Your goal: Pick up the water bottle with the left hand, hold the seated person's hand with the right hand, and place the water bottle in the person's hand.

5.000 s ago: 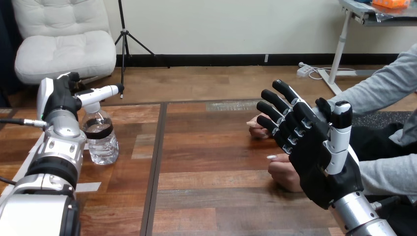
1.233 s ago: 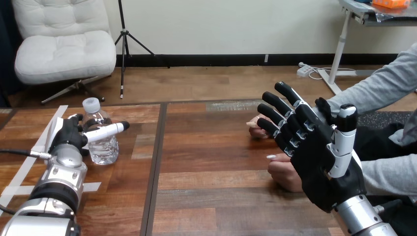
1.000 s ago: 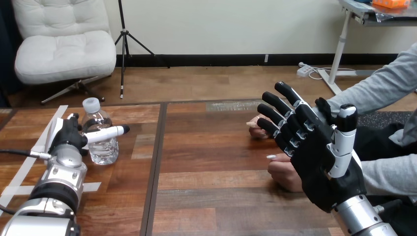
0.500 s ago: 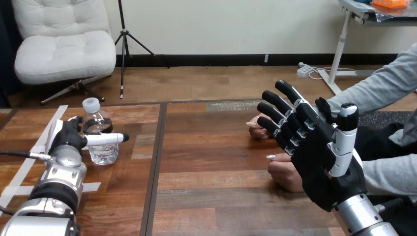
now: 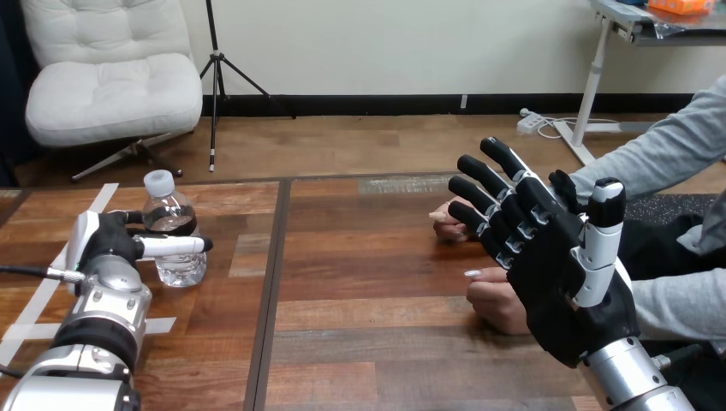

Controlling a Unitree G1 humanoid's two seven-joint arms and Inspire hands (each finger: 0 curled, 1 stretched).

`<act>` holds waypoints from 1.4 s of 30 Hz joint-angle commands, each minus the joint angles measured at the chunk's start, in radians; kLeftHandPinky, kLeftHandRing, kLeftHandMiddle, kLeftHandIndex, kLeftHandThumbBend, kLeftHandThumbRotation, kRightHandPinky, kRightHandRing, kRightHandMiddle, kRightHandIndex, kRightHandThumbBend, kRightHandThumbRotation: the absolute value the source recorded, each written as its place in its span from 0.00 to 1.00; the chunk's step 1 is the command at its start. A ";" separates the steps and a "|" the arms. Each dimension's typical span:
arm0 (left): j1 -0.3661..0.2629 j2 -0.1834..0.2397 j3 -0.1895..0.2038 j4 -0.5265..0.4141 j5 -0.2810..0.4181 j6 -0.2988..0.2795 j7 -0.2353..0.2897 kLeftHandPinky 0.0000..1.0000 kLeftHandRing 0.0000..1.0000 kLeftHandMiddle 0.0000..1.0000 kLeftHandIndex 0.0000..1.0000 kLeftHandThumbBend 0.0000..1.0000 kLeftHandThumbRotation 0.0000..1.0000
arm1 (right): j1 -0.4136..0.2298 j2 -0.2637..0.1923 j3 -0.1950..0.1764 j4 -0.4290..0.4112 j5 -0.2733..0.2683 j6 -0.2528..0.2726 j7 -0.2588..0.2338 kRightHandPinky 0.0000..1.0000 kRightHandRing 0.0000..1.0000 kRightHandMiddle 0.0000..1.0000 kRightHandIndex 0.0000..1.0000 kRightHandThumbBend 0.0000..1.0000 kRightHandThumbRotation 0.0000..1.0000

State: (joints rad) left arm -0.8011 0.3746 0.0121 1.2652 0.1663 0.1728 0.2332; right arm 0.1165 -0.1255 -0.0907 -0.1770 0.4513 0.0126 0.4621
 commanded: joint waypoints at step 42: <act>-0.041 -0.017 -0.014 -0.021 0.039 -0.107 0.113 0.38 0.43 0.48 0.51 0.79 0.00 | -0.031 -0.003 -0.005 -0.041 0.012 -0.014 0.004 0.92 0.92 0.92 0.95 1.00 1.00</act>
State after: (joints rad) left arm -0.7920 0.3447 0.0041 1.2658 0.1934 0.0970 0.3422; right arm 0.1166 -0.1242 -0.0906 -0.1772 0.4522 0.0126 0.4619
